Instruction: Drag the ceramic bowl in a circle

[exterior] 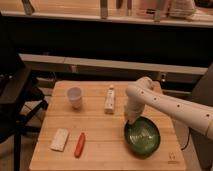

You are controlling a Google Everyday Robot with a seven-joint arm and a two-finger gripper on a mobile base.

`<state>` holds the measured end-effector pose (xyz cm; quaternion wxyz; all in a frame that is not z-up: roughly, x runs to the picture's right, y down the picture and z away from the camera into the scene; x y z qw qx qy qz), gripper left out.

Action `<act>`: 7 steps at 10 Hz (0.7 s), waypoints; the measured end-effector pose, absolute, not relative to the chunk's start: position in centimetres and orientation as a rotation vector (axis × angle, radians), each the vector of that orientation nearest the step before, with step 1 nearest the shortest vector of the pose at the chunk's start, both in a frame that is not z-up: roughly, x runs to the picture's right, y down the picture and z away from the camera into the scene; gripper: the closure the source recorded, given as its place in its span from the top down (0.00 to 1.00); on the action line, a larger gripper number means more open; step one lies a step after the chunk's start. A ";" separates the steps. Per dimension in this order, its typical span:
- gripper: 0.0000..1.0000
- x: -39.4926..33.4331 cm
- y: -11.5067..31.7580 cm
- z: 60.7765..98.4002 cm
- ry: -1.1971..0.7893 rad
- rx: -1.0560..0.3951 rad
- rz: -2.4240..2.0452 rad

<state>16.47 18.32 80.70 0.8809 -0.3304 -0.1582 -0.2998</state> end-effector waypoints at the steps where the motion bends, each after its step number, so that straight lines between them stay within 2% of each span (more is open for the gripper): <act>1: 0.00 18.1 18.7 80.5 -0.327 -0.692 -0.611; 7: 0.00 20.2 19.4 79.7 -0.325 -0.692 -0.576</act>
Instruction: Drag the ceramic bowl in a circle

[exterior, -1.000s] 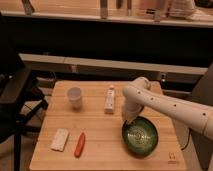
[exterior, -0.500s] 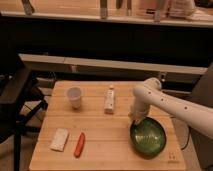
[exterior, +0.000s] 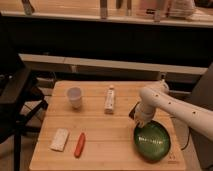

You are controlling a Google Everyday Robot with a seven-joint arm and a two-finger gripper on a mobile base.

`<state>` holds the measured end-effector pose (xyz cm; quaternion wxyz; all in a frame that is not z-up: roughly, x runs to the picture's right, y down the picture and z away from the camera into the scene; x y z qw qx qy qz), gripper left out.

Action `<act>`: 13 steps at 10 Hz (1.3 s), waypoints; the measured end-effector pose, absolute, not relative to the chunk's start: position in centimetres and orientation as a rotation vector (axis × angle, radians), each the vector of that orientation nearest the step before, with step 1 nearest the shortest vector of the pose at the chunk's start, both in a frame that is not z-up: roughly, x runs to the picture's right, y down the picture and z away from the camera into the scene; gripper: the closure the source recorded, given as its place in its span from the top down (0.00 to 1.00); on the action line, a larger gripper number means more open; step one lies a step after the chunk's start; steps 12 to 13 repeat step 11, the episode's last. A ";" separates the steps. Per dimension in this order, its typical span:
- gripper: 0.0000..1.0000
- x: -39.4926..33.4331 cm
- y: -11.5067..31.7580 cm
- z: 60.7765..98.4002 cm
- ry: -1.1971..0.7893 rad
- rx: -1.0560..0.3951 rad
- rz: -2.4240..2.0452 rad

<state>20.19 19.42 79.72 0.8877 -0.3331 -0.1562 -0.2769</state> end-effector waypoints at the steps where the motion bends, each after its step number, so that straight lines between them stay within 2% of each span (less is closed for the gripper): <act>1: 0.00 19.6 19.1 79.9 -0.336 -0.687 -0.606; 13: 0.00 17.8 17.7 79.7 -0.381 -0.675 -0.701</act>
